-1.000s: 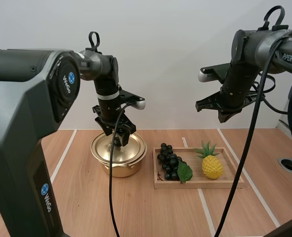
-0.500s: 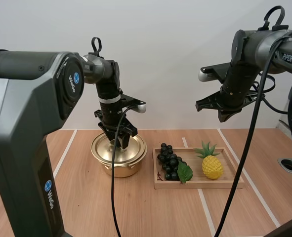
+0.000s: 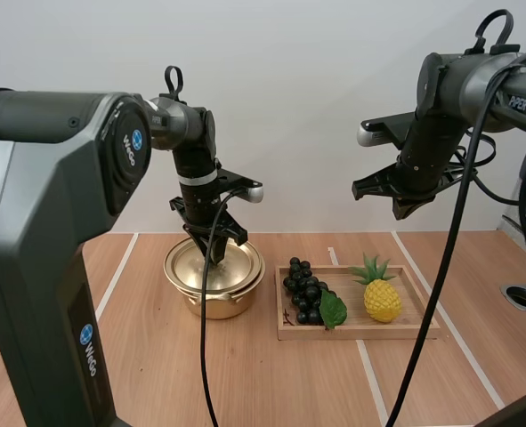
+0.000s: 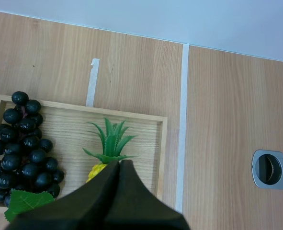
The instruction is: Open the pot, put the pineapple inside, and close it
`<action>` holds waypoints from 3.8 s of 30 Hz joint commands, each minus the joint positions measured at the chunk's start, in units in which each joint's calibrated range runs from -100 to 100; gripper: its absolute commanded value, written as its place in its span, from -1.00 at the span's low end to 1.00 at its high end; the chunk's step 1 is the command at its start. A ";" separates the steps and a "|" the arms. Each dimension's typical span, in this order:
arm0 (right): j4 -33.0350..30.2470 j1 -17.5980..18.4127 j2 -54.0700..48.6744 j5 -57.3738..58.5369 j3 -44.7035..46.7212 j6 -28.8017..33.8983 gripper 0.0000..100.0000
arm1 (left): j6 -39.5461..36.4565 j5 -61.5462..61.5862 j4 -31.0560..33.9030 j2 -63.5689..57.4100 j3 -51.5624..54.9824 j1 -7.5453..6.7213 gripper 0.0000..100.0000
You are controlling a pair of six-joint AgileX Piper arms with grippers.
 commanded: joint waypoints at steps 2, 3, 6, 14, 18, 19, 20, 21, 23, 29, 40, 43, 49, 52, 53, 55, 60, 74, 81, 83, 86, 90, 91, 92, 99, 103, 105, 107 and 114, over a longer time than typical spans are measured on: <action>0.17 -0.21 -0.64 -0.35 -0.01 -0.38 -1.00 | -0.46 0.00 -1.15 -0.81 0.08 -0.27 -1.00; 0.16 -0.21 -0.64 -0.35 0.14 -0.38 -1.00 | -0.34 0.00 -1.76 -2.83 -0.23 -0.27 -1.00; 0.16 -0.21 -0.64 -1.94 1.67 -0.38 -1.00 | -0.09 -3.29 -3.10 -7.70 -1.53 -0.27 -1.00; 0.35 -0.21 -0.64 -12.92 10.40 -0.38 -1.00 | 3.75 -11.40 -7.68 -26.44 -10.68 -0.27 -1.00; 1.36 -0.21 -0.64 -16.26 14.29 -0.38 -1.00 | 6.09 -14.38 -7.68 -33.34 -15.96 -0.27 -1.00; 1.36 -0.21 -0.64 -16.25 15.03 -0.38 -1.00 | 6.59 -15.37 -7.68 -34.88 -17.26 -0.27 -1.00; 1.36 -0.21 -0.64 -16.25 15.39 -0.38 -1.00 | 6.64 -16.11 -7.68 -36.21 -18.58 -0.27 -1.00; 1.36 -0.21 -0.64 -16.06 15.94 -0.38 -1.00 | 6.64 -16.60 -7.68 -37.12 -19.92 -0.27 -1.00; 1.58 -0.21 -0.64 -14.99 16.65 -0.38 -1.00 | 6.64 -17.15 -7.68 -38.91 -22.28 -0.27 -1.00; 1.58 -0.21 -0.64 -15.46 16.65 -0.06 -1.00 | 6.64 -16.65 -7.68 -41.14 -27.12 -0.27 -1.00; 1.18 -0.49 -0.64 -11.75 16.65 3.60 1.00 | 6.64 -13.32 -7.68 -42.69 -27.59 -0.27 -1.00; 1.18 -0.49 -0.64 -10.82 16.65 3.60 1.00 | 6.64 -12.98 -7.68 -42.69 -27.59 -0.27 -1.00; 1.76 -0.49 -0.64 -10.93 18.14 3.60 1.00 | 6.64 -12.64 -7.68 -42.69 -27.59 -0.27 -1.00; 1.76 -0.49 -0.64 -16.34 21.38 3.60 1.00 | 6.64 -12.64 -7.68 -42.69 -27.59 -0.27 -1.00; 1.91 -0.49 -0.64 -18.72 22.68 3.60 1.00 | 6.64 -12.64 -7.68 -42.69 -27.59 -0.27 -1.00; 2.72 -0.49 -0.64 -22.92 24.68 3.60 1.00 | 6.64 -12.64 -7.68 -42.69 -27.59 -0.27 -1.00; 3.73 -0.49 -0.64 -29.38 27.00 3.60 1.00 | 6.64 -12.38 -7.68 -42.69 -27.59 -0.27 -1.00; 3.54 -0.49 10.45 -30.37 27.00 3.60 1.00 | 6.64 -10.53 -8.77 -42.69 -27.59 -0.27 -1.00; 2.02 -0.49 13.11 -33.77 27.00 3.60 1.00 | 6.64 -8.66 -8.71 -42.69 -27.59 -0.27 -1.00; 1.61 -0.49 13.69 -34.97 27.00 3.60 1.00 | 6.64 -8.47 -8.71 -42.69 -27.59 -0.27 -1.00; 1.18 -0.49 14.85 -37.03 27.00 3.60 1.00 | 6.64 -8.47 -8.71 -42.69 -27.59 -0.27 -1.00; 1.09 -0.49 16.61 -37.42 27.00 3.24 1.00 | 6.64 -8.33 -8.71 -42.69 -27.59 -0.27 -1.00; 0.83 -0.49 17.06 -37.42 27.00 3.24 1.00 | 6.64 -8.33 -8.71 -42.69 -27.59 -0.27 -1.00; 0.34 -0.49 17.39 -37.42 27.00 3.24 1.00 | 6.64 -8.33 -8.71 -42.69 -27.59 -0.27 -1.00; -3.44 -0.49 19.42 -37.26 27.00 2.88 0.86 | 6.64 -8.68 -8.98 -42.69 -27.59 -0.27 -1.00; -3.92 -0.49 19.42 -37.11 27.00 2.88 -1.00 | 6.64 -8.68 -8.98 -42.69 -27.59 -0.27 -1.00; -4.05 -0.49 19.42 -36.95 27.00 2.88 -1.00 | 6.64 -8.68 -8.98 -42.69 -27.59 -0.27 -1.00; -4.05 -0.49 19.42 -36.76 26.34 2.88 -1.00 | 6.64 -8.87 -8.96 -42.69 -27.59 -0.27 -1.00; -3.39 -0.49 15.45 -31.26 18.49 2.88 -1.00 | 6.64 -16.08 -8.96 -44.02 -27.60 -0.27 -1.00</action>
